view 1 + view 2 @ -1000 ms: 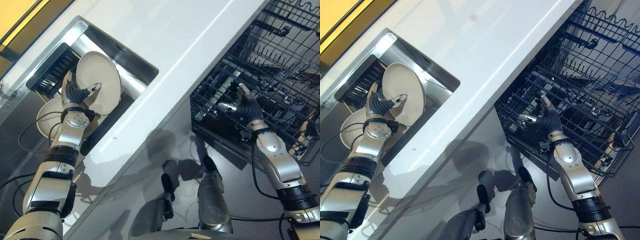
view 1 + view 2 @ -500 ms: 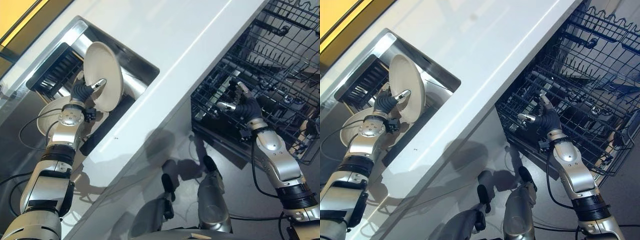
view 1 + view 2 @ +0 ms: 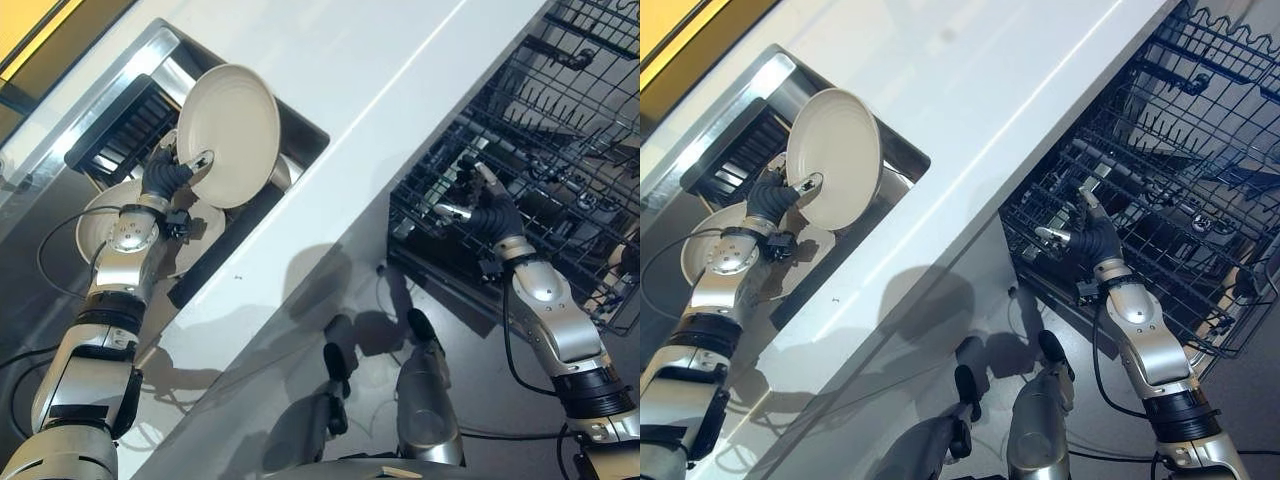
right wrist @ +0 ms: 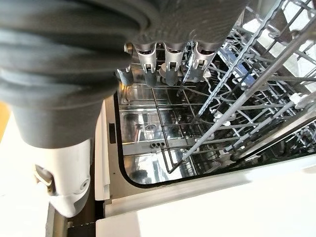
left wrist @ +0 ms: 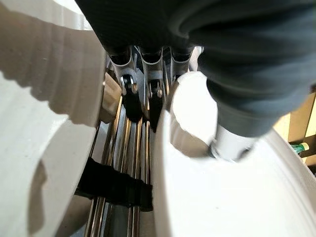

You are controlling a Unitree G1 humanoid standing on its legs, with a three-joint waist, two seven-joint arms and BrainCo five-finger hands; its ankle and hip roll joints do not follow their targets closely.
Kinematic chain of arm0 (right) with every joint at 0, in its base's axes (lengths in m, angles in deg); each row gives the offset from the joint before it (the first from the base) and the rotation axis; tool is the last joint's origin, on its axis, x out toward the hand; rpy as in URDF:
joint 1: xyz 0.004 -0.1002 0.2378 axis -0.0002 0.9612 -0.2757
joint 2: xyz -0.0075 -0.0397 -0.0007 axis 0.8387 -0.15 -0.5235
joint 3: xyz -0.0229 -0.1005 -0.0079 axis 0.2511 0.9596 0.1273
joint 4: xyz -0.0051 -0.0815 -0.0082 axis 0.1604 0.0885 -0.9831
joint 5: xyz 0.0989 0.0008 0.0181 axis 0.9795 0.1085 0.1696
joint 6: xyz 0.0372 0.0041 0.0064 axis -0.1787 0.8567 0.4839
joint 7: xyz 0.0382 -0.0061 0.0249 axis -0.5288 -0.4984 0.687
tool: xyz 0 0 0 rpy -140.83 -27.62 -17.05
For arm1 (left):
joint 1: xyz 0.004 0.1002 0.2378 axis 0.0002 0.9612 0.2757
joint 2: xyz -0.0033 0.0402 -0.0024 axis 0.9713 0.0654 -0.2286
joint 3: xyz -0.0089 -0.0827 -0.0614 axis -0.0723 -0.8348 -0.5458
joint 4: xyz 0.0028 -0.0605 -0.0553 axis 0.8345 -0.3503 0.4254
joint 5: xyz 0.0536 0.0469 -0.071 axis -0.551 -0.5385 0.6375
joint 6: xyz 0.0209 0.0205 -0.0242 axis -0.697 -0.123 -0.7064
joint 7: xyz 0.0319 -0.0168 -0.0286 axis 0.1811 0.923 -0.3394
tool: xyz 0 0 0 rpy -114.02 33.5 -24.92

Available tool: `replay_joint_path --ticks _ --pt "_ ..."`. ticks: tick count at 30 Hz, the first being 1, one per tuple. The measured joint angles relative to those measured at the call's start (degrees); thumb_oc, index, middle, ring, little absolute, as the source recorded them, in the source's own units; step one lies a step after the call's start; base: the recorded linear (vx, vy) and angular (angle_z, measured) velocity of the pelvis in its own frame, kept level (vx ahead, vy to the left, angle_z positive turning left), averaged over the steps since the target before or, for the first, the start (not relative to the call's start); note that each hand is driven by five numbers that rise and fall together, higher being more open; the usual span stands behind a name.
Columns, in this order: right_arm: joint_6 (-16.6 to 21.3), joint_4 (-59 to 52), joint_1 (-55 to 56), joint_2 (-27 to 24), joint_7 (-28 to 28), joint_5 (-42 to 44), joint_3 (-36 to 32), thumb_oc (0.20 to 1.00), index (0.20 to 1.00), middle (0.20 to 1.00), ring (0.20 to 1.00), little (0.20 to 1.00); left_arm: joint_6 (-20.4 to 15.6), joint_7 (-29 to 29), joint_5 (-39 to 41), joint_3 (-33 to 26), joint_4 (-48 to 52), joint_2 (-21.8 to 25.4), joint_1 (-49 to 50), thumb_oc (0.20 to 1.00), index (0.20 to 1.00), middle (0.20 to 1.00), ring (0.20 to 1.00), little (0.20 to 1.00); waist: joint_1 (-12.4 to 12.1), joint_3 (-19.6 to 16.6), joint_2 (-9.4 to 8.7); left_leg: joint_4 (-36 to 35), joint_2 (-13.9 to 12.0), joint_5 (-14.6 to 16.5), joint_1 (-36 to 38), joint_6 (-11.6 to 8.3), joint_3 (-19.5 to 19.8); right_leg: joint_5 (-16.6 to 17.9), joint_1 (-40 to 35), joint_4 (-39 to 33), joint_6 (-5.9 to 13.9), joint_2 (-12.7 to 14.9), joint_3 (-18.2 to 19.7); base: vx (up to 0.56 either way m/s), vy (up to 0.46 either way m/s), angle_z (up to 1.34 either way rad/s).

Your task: Pick up plates and place into dishwasher.

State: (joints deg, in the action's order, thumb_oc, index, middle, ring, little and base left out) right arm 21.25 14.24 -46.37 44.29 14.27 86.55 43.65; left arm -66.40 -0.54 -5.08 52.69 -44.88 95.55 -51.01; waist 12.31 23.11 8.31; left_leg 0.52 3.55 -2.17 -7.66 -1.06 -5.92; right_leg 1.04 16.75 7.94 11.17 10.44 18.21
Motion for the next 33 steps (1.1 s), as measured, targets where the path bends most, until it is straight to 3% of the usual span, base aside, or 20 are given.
replay_joint_path --ticks 13,19,25,33 --pt "0.59 0.02 -0.12 0.01 0.50 0.05 0.09 1.000 1.000 1.000 1.000 1.000 -0.68 -0.50 0.49 0.76 3.67 0.01 0.05 0.200 0.200 0.200 0.200 0.200 -0.72 0.40 -0.63 -0.05 -0.21 -0.01 0.06 0.00 0.52 0.21 -0.76 -0.77 -0.18 0.06 -0.90 -0.01 -0.012 0.01" --pt "1.00 0.03 -0.53 0.02 1.13 0.03 0.21 1.000 1.000 1.000 1.000 1.000 -2.43 0.01 -0.20 2.96 8.74 -2.63 1.28 0.200 0.200 0.200 0.200 0.200 -0.63 0.47 -0.73 -0.04 -0.40 -0.02 0.14 -0.02 0.55 0.31 -0.88 -0.81 -0.31 -0.02 -1.29 -0.03 -0.052 0.00" --pt "2.28 0.15 -0.64 0.47 1.18 0.01 0.23 1.000 1.000 1.000 1.000 1.000 -2.67 3.76 -3.09 2.65 10.40 -4.26 2.08 0.200 0.200 0.200 0.200 0.200 -0.63 0.48 -0.83 -0.13 -0.95 -0.01 1.17 -0.06 0.90 0.66 -2.48 -1.68 -0.53 -0.09 -2.03 -0.03 -0.071 0.02" --pt "2.62 0.14 -0.96 2.08 1.20 0.03 0.22 1.000 1.000 1.000 1.000 1.000 -2.42 4.34 -4.80 0.27 13.34 -4.42 4.27 0.200 0.200 0.200 0.200 0.200 -0.99 0.30 -0.91 -1.03 -1.69 -0.10 3.71 -0.31 1.62 1.21 -5.53 -3.28 -1.20 -0.20 -4.86 -0.02 -0.073 0.04"
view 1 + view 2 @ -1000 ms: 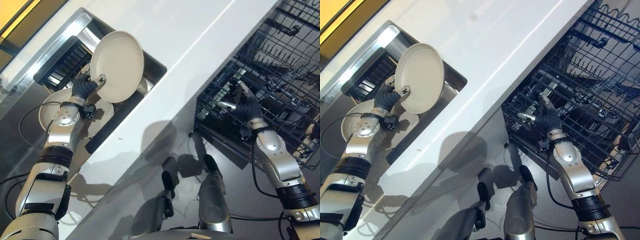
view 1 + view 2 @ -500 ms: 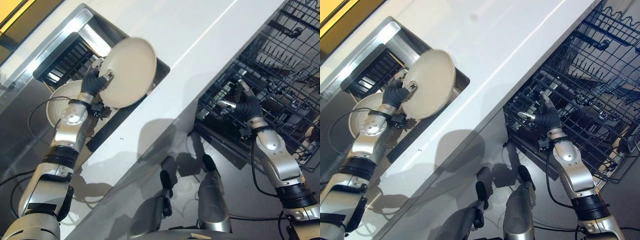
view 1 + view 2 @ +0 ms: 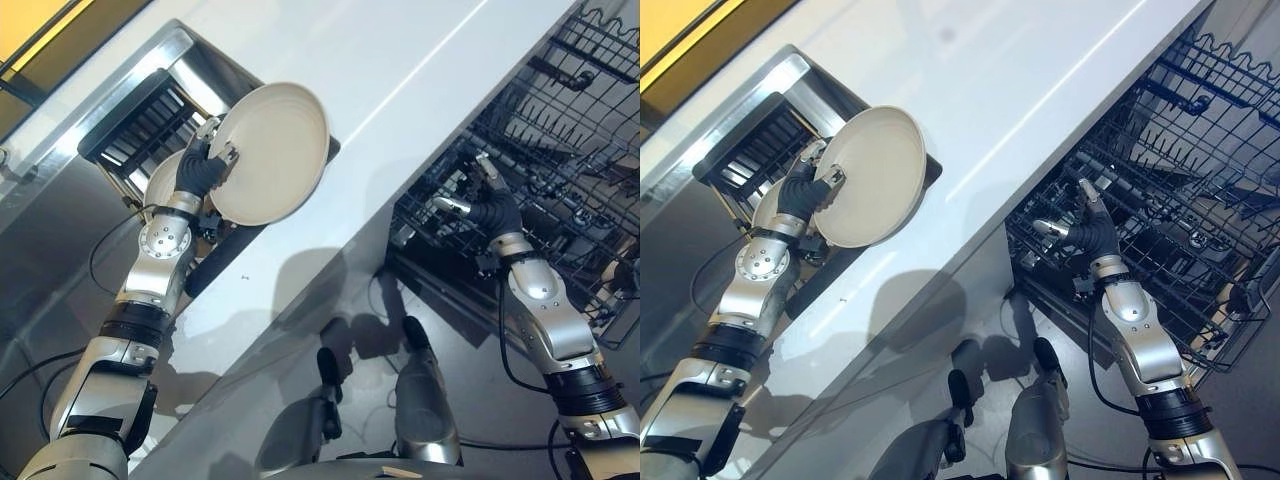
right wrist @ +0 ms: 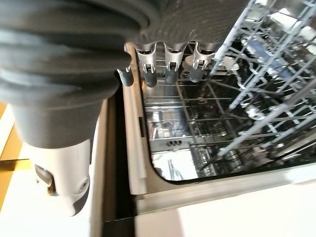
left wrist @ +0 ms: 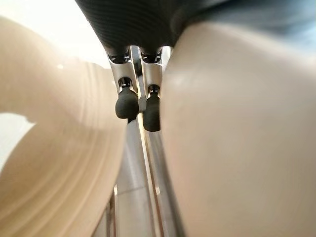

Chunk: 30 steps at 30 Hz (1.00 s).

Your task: Pick up plates and place into dishwasher.

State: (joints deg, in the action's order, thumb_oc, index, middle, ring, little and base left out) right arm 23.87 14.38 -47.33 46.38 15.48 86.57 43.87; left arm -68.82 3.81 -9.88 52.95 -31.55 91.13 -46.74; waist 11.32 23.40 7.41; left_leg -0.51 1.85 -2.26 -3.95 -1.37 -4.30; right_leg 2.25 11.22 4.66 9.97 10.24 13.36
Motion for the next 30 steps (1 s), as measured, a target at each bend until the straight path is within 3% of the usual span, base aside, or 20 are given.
replay_joint_path --ticks 8,20,30 --pt "0.84 1.03 0.94 0.28 0.56 0.04 -1.01 1.000 1.000 1.000 1.000 1.000 0.12 0.50 0.21 -3.85 3.94 0.00 4.46 0.200 0.200 0.200 0.200 0.200 -1.26 -2.67 -0.01 -1.12 -0.51 -0.14 1.43 -0.21 0.86 0.46 -2.24 -2.18 -0.34 -0.05 -1.22 -0.03 -0.091 0.04" --pt "2.19 3.41 6.69 2.79 5.01 0.00 -1.87 1.000 1.000 1.000 1.000 1.000 -1.69 10.18 0.19 -11.33 7.86 -2.34 10.65 0.200 0.200 0.200 0.200 0.200 -2.96 -8.80 -0.54 -4.34 -1.88 -0.48 6.77 -1.00 2.73 1.22 -9.56 -7.13 -1.25 -0.71 -4.55 0.01 -0.095 0.08" --pt "10.77 -2.85 6.61 2.89 12.48 -1.20 -10.75 1.000 1.000 1.000 1.000 1.000 -3.61 14.83 -2.17 -16.30 12.32 -2.07 16.45 0.200 0.200 0.200 0.200 0.200 -4.72 -14.78 -4.06 -4.50 -3.05 0.18 9.30 -1.88 3.08 1.75 -13.56 -9.78 -2.08 -1.65 -5.55 0.00 -0.072 0.03"
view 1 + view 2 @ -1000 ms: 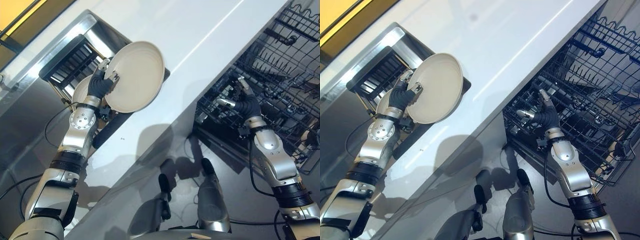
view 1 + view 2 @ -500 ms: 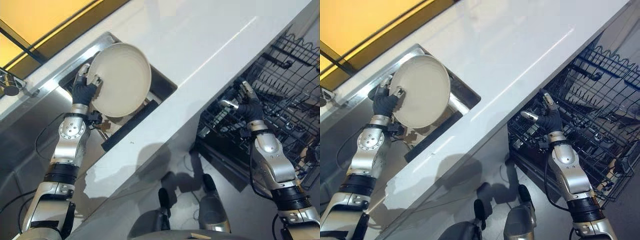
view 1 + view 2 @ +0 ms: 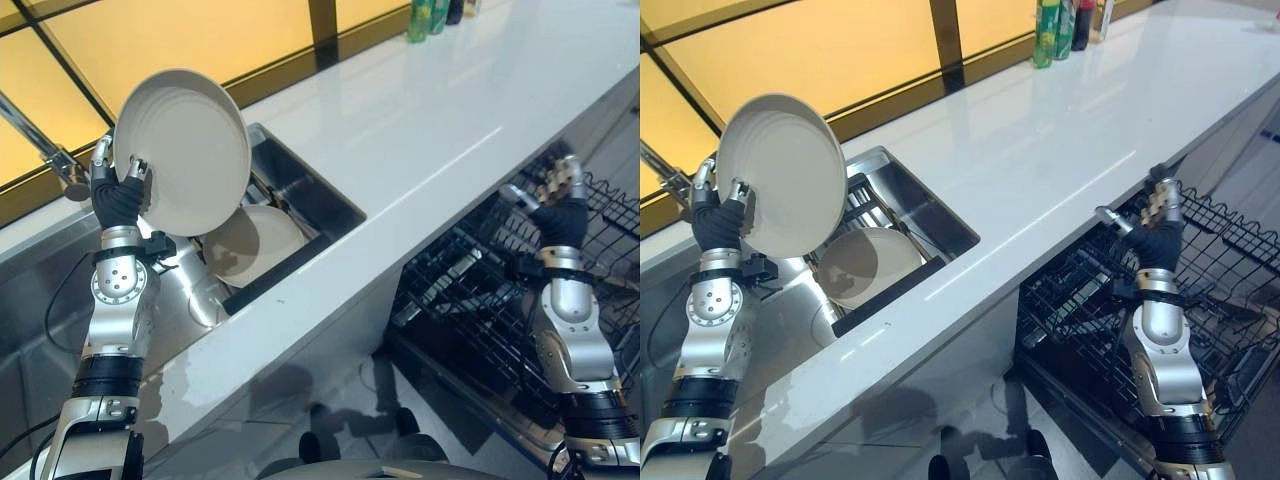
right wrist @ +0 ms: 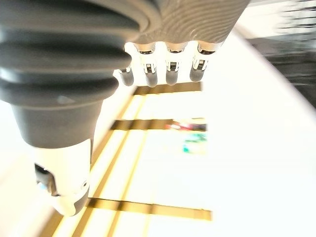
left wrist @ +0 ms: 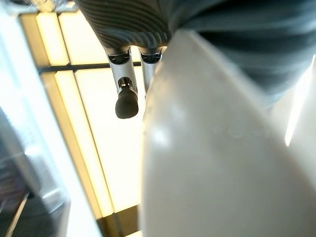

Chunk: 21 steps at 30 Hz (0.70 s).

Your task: Pick up plates and place into dishwasher.

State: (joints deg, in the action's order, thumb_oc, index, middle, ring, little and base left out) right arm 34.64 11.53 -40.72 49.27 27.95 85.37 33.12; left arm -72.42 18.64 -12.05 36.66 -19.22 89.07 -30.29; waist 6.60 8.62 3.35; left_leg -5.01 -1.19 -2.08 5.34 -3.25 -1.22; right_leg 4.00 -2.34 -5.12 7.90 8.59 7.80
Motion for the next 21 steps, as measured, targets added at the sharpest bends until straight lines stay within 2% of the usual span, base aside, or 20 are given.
replay_joint_path --ticks 7,9,12,17,21 --pt "4.00 -5.23 0.11 -0.04 9.44 -6.65 -2.50 1.000 1.000 1.000 1.000 1.000 -0.34 0.02 -0.49 -1.18 4.11 0.20 2.23 0.200 0.200 0.200 0.200 0.200 -1.18 -2.75 -0.16 -0.04 -0.57 0.21 0.15 -0.25 0.03 -0.05 -0.18 -0.01 -0.32 -0.54 -0.08 0.00 -0.035 0.00" --pt "5.02 -5.60 0.07 -0.05 9.79 -6.60 -2.93 1.000 1.000 1.000 1.000 1.000 -0.34 0.02 -0.49 -1.20 4.44 1.15 2.26 0.200 0.200 0.200 0.200 0.200 -1.13 -2.92 -0.22 -0.04 -0.58 0.21 0.42 -0.26 -0.01 -0.02 -0.42 -0.02 -0.35 -0.54 -0.05 0.00 0.000 0.00" --pt "5.20 -6.88 -0.01 -0.28 5.45 -5.85 -2.44 1.000 1.000 1.000 1.000 1.000 -0.34 0.06 -0.40 -1.24 5.44 3.23 2.25 0.200 0.200 0.200 0.200 0.200 -1.05 -3.17 -0.16 -0.03 -0.56 0.20 0.74 -0.26 -0.16 0.01 -0.53 -0.02 -0.38 -0.54 0.30 -0.03 -0.031 -0.06" --pt "4.58 -9.68 -1.24 -0.76 -7.66 2.90 3.97 1.000 1.000 1.000 1.000 1.000 -0.36 -0.90 -0.42 -0.80 8.99 3.18 2.24 0.200 0.200 0.200 0.200 0.200 -1.15 -3.95 -0.14 -0.03 -0.66 0.21 1.02 -0.27 -0.06 0.03 -0.80 -0.03 -0.40 -0.68 0.34 -0.03 -0.051 -0.01" --pt "-0.42 -10.14 -3.86 0.12 -16.39 10.77 12.17 1.000 1.000 1.000 1.000 1.000 -0.40 -2.44 -2.42 3.03 10.72 1.76 2.03 0.200 0.200 0.200 0.200 0.200 -2.06 -5.18 -0.42 -0.04 -0.76 0.19 0.98 -0.30 1.37 -0.13 -1.48 -0.07 -0.59 -0.73 -0.98 -0.03 -0.067 0.16"
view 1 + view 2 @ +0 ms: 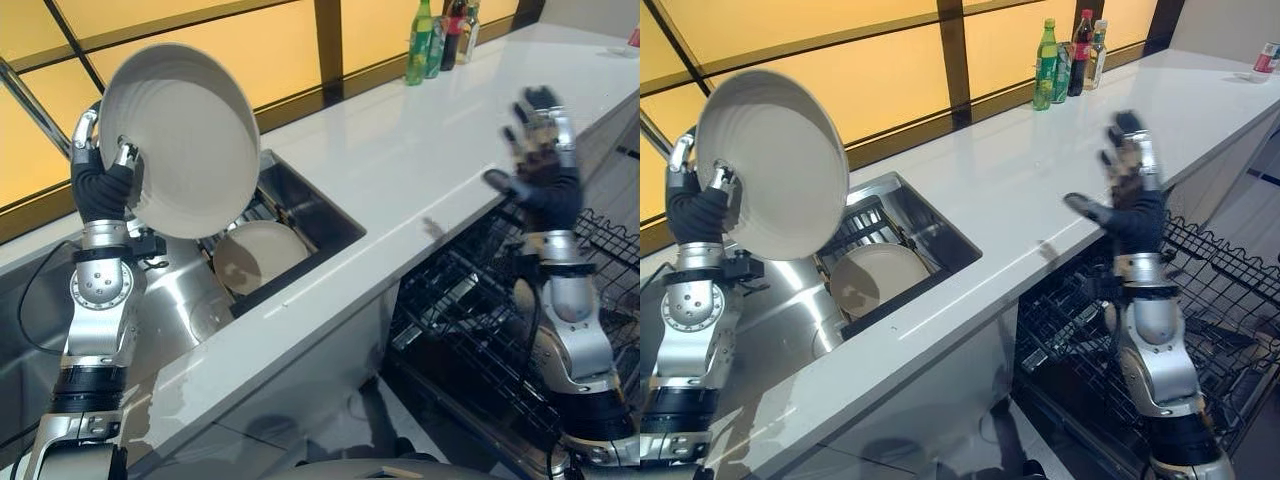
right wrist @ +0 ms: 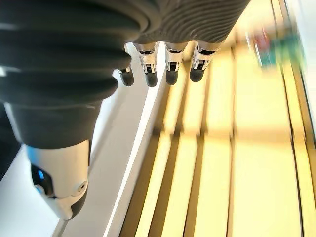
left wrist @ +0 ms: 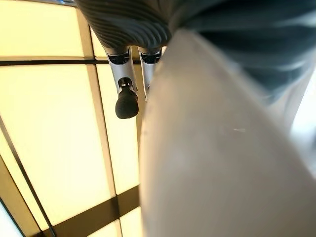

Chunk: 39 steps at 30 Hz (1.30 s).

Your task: Pick up plates and place into dishwasher.

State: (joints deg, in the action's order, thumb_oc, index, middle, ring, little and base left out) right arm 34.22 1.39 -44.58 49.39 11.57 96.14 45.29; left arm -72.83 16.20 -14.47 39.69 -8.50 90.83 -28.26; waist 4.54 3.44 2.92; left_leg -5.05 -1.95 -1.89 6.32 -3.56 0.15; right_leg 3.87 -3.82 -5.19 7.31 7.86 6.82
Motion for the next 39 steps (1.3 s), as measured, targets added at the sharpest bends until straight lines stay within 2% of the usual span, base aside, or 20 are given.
replay_joint_path --ticks 2,6,8,14,21,25,35,39 --pt "-2.74 -0.11 -1.05 1.36 -2.08 3.14 3.28 1.000 1.000 1.000 1.000 1.000 0.00 0.00 -1.52 2.57 0.88 -0.18 -0.15 0.200 0.200 0.200 0.200 0.200 -0.88 -0.69 -0.28 0.00 -0.12 -0.01 -0.08 -0.02 0.13 -0.06 -0.03 0.00 -0.10 -0.10 -0.21 -0.02 -0.058 0.08" --pt "-7.09 -0.13 -3.44 4.86 -2.39 6.53 8.76 1.000 1.000 1.000 1.000 1.000 -0.06 1.59 -5.50 7.16 1.43 -0.20 -1.91 0.200 0.200 0.200 0.200 0.200 -1.67 -1.36 -1.04 0.00 -0.14 -0.12 -0.16 -0.20 1.61 -0.35 -0.87 -0.01 -0.26 -0.08 -1.79 -0.02 -0.037 0.19" --pt "-8.04 -0.12 -4.32 6.52 -1.67 8.19 10.29 1.000 1.000 1.000 1.000 1.000 -0.13 3.23 -7.39 9.03 1.78 -0.32 -2.95 0.200 0.200 0.200 0.200 0.200 -2.42 -1.60 -1.37 0.00 -0.17 -0.15 -0.23 -0.25 1.83 -0.37 -0.91 0.00 -0.28 -0.11 -2.05 -0.02 -0.038 0.07" --pt "-9.09 -0.12 -6.58 9.17 2.55 12.12 15.93 1.000 1.000 1.000 1.000 1.000 -0.77 5.68 -13.03 14.82 4.52 -1.43 -4.52 0.200 0.200 0.200 0.200 0.200 -2.65 -2.43 -2.26 0.02 0.06 -0.40 -0.92 -0.50 3.21 -0.54 -0.96 0.00 -0.37 -0.13 -3.16 -0.02 -0.033 0.10" --pt "-9.13 -0.18 -8.85 10.41 7.74 15.92 17.92 1.000 1.000 1.000 1.000 1.000 0.51 7.77 -13.30 15.02 4.48 -2.02 -5.80 0.200 0.200 0.200 0.200 0.200 -2.76 -2.50 -2.30 0.02 -0.13 -0.57 -0.86 -0.71 3.74 -0.66 -1.51 -0.01 -0.55 -0.32 -4.20 0.01 -0.014 0.06" --pt "-9.52 -0.17 -8.86 10.26 9.06 17.27 18.50 1.000 1.000 1.000 1.000 1.000 0.86 7.91 -13.31 14.99 4.48 -2.00 -6.17 0.200 0.200 0.200 0.200 0.200 -3.92 -3.26 -2.24 0.02 -0.28 -0.56 -0.86 -0.73 3.87 -0.75 -1.56 0.00 -0.68 -0.50 -4.27 0.00 0.000 0.02" --pt "-15.43 -0.13 -8.99 9.47 7.32 19.58 19.90 1.000 1.000 1.000 1.000 1.000 1.66 8.07 -13.41 13.83 4.44 -1.60 -6.16 0.200 0.200 0.200 0.200 0.200 -4.15 -4.23 -3.11 0.01 -0.26 -0.65 -0.89 -0.83 4.66 -0.80 -1.83 0.00 -0.72 -0.53 -4.70 0.03 -0.001 0.02" --pt "-19.90 0.61 -9.00 7.21 7.15 12.73 19.92 1.000 1.000 1.000 1.000 1.000 1.68 8.38 -15.57 13.38 4.35 -0.46 -6.16 0.200 0.200 0.200 0.200 0.200 -4.12 -4.49 -3.50 0.01 -0.25 -0.64 -0.89 -0.82 4.65 -0.80 -1.81 0.00 -0.73 -0.54 -4.67 0.01 0.000 0.00"
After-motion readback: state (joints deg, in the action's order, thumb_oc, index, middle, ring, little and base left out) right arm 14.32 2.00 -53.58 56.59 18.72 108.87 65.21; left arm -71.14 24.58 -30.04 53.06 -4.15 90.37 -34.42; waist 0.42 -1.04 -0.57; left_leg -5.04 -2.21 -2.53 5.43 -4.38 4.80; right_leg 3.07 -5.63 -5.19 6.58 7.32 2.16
